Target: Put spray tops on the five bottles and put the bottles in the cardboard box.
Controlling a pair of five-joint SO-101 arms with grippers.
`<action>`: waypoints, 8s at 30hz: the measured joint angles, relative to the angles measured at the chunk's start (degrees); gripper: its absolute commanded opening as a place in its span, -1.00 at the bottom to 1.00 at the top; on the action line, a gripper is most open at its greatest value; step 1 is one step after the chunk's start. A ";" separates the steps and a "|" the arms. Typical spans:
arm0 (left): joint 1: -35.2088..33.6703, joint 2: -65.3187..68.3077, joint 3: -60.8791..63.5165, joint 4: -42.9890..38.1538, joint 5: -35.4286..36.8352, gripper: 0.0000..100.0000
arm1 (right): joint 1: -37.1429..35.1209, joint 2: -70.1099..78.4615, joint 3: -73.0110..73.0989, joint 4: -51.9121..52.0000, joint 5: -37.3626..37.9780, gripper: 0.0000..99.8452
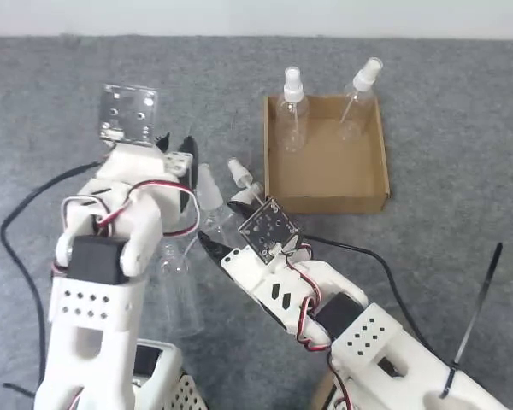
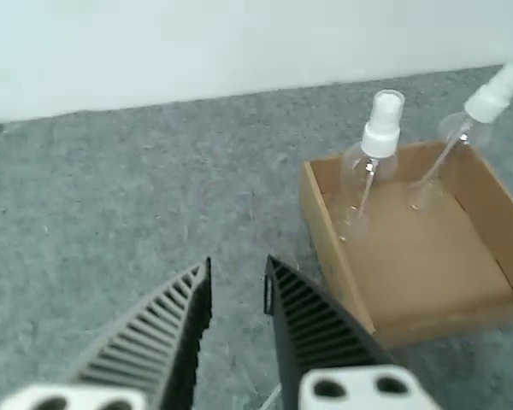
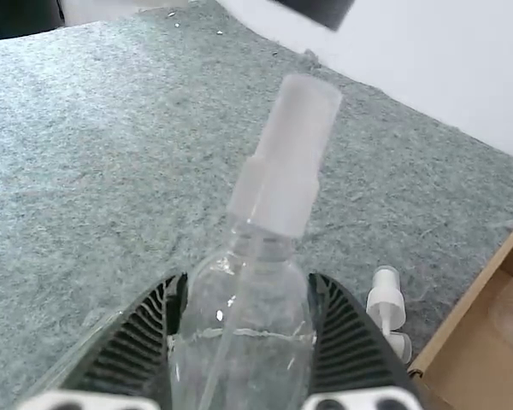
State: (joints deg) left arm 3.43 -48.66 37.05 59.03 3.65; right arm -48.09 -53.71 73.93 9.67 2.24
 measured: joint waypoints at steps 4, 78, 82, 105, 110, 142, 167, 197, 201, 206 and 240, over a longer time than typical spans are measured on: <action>1.76 0.00 2.02 2.02 -1.32 -0.82 | 0.35 0.00 0.00 0.00 0.00 -0.99; 4.04 6.33 -2.99 3.78 0.26 -0.87 | 0.44 0.00 0.70 0.09 -0.18 -0.99; 4.04 6.33 -2.02 5.10 0.53 -0.88 | 0.35 0.00 0.79 0.09 -0.09 -0.99; 7.74 -1.32 -1.85 9.76 0.35 -0.87 | 0.62 0.00 0.79 0.09 -0.18 -0.99; 2.02 -6.77 -5.54 9.76 0.53 -0.81 | 1.32 0.00 0.70 0.09 -0.18 -0.99; 10.64 -32.09 33.32 -7.38 -1.05 -0.48 | 8.53 26.55 -51.52 31.56 -0.35 -0.99; 10.64 -32.26 33.85 -8.62 -2.02 -0.49 | 34.73 14.51 -49.14 32.70 8.35 -0.99; 10.64 -32.44 35.60 -8.62 -2.02 -0.49 | 43.43 50.20 -33.32 -14.24 9.14 -0.99; 10.64 -32.44 35.60 -8.62 -2.02 -0.49 | 44.48 53.54 -33.32 -17.49 9.14 -0.99; 10.64 -32.44 35.60 -8.62 -2.02 -0.49 | 44.92 55.74 -33.32 -20.13 9.14 -0.99; 10.64 -32.44 35.60 -8.62 -2.02 -0.49 | 44.92 55.82 -33.41 -18.64 9.32 -0.99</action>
State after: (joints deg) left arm 14.07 -81.10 72.66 50.42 1.63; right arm -3.16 2.11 40.53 -8.97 11.56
